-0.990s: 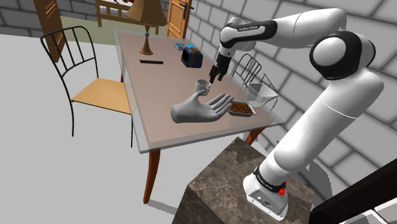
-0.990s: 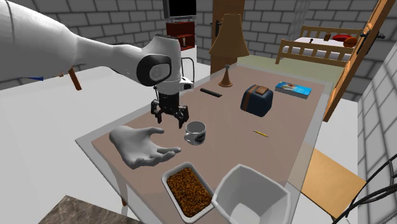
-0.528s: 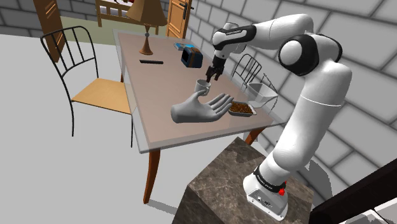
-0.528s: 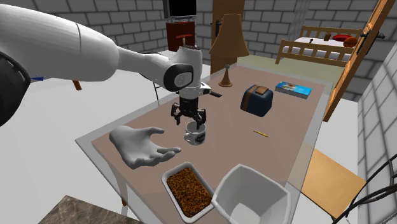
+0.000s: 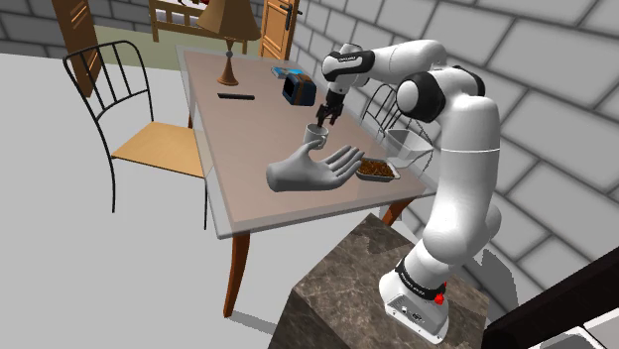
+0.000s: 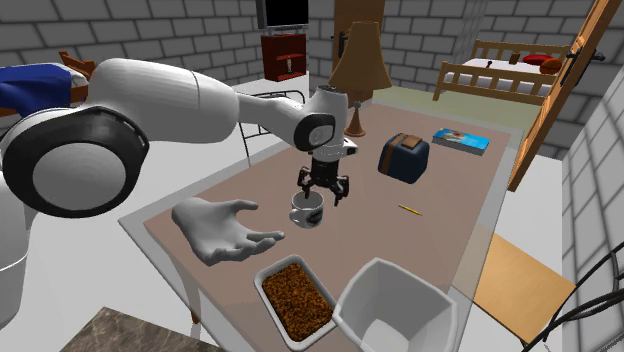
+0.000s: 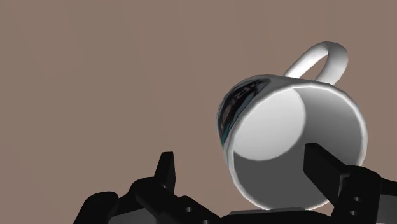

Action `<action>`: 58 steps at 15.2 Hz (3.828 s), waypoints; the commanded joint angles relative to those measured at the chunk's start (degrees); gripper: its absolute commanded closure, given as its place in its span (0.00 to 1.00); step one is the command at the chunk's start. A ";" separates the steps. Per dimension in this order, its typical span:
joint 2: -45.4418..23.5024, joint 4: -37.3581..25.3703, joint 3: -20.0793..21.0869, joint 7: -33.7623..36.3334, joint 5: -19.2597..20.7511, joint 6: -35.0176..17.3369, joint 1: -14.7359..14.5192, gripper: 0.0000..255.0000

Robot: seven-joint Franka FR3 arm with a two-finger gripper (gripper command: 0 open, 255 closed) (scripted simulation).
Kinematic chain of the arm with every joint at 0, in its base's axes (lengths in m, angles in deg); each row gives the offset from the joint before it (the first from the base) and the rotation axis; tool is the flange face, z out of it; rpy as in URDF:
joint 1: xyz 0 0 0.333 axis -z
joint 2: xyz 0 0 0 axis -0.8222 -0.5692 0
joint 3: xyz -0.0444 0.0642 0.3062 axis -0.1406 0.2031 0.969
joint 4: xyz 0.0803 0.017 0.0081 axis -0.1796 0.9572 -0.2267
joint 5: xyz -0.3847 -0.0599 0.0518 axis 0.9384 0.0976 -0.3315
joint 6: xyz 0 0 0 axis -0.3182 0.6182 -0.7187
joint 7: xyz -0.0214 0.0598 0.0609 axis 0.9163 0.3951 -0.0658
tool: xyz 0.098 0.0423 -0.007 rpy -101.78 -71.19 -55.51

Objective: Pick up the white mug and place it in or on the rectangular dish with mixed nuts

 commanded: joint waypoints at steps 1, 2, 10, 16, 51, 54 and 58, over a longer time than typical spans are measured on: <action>-1.07 -0.34 0.12 -0.23 -0.30 -0.73 0.26 0.00; -1.31 0.07 0.18 -0.29 -0.39 -1.36 0.24 0.00; -2.47 1.83 0.46 -0.60 -0.84 -4.24 0.18 0.00; -2.47 1.83 0.46 -0.60 -0.84 -4.24 0.18 1.00; 10.58 3.48 -1.94 -1.15 2.77 6.85 0.24 1.00; 16.61 11.65 -3.04 -2.76 4.39 4.57 0.39 1.00; 24.01 20.86 -4.52 -4.77 6.81 2.46 1.09 1.00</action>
